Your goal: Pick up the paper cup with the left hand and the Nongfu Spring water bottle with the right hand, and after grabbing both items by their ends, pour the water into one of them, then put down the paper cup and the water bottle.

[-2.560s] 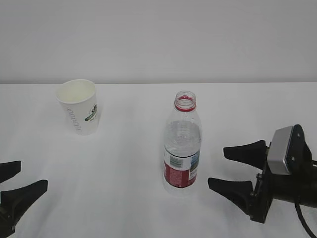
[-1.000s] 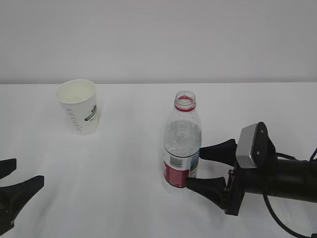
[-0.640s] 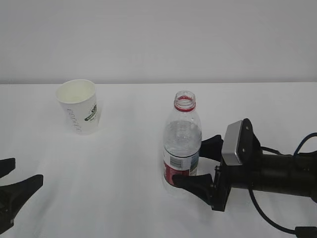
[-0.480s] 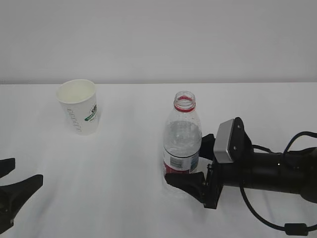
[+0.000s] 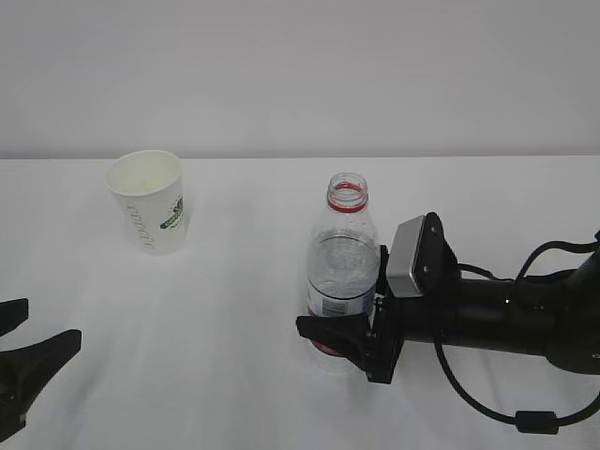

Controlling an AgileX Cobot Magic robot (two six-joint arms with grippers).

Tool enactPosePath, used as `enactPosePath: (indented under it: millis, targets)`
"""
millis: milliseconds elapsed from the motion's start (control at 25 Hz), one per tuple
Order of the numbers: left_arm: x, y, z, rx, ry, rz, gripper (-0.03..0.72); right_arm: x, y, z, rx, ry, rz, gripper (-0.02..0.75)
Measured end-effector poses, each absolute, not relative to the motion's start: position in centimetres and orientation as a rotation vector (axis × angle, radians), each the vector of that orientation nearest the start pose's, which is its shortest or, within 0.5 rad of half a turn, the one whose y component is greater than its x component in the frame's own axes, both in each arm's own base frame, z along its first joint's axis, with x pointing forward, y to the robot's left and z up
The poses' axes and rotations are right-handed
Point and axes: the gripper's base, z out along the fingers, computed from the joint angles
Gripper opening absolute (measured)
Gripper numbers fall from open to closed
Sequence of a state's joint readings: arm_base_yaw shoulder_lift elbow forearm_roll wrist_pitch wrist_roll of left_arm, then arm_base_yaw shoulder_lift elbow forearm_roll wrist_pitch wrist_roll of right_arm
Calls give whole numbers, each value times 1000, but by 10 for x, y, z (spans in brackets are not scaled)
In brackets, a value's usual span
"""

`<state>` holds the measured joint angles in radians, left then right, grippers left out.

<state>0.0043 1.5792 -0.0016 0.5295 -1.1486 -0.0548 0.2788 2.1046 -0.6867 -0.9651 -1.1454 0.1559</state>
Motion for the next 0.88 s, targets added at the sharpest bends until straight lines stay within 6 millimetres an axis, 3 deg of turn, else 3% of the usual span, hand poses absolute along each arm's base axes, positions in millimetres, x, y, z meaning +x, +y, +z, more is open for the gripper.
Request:
enactPosePath:
  millis: [440, 880]
  targets:
    - [158, -41, 125, 482, 1878, -344, 553, 282, 152, 83, -1104, 1576, 772, 517]
    - [158, -41, 125, 498, 1872, -333, 480, 282, 152, 83, -1104, 1576, 772, 505]
